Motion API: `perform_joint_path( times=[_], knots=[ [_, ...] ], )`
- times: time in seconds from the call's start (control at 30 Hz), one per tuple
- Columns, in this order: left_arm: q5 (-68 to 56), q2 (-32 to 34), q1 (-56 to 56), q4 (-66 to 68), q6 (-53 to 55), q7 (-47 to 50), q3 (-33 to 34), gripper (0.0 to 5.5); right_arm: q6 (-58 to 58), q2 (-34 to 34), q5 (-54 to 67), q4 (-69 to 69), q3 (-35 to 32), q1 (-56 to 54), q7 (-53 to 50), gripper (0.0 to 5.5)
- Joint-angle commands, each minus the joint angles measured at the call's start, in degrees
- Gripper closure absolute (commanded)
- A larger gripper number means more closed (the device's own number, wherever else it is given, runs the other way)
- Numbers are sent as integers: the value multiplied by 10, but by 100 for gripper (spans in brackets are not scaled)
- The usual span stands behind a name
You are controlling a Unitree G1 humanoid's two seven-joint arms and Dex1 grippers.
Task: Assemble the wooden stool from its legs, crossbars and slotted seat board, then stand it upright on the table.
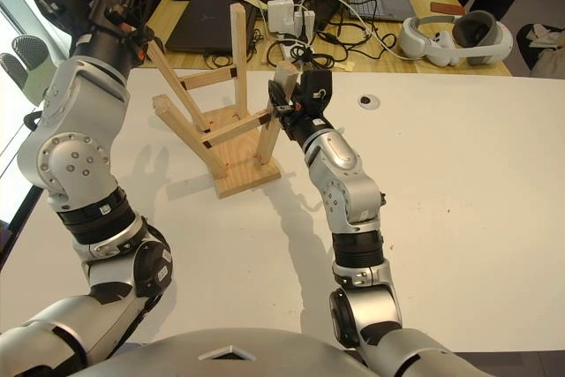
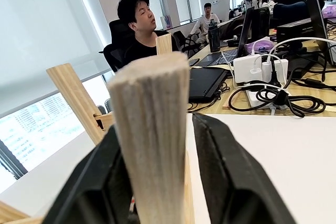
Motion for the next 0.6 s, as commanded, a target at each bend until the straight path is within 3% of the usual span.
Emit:
perform_joint_path(
  times=[0.03, 0.37, 0.6],
  knots=[
    [-5, 3, -5, 2, 4, 1, -1, 301, 13, 3, 7, -14, 2, -7, 4, 316],
    [-3, 4, -8, 6, 2, 0, -1, 301, 35, -7, -3, -15, 16, 13, 8, 297],
    [-3, 6, -8, 5, 2, 0, 0, 301, 160, -60, -48, 15, 70, 30, 5, 297]
  ],
)
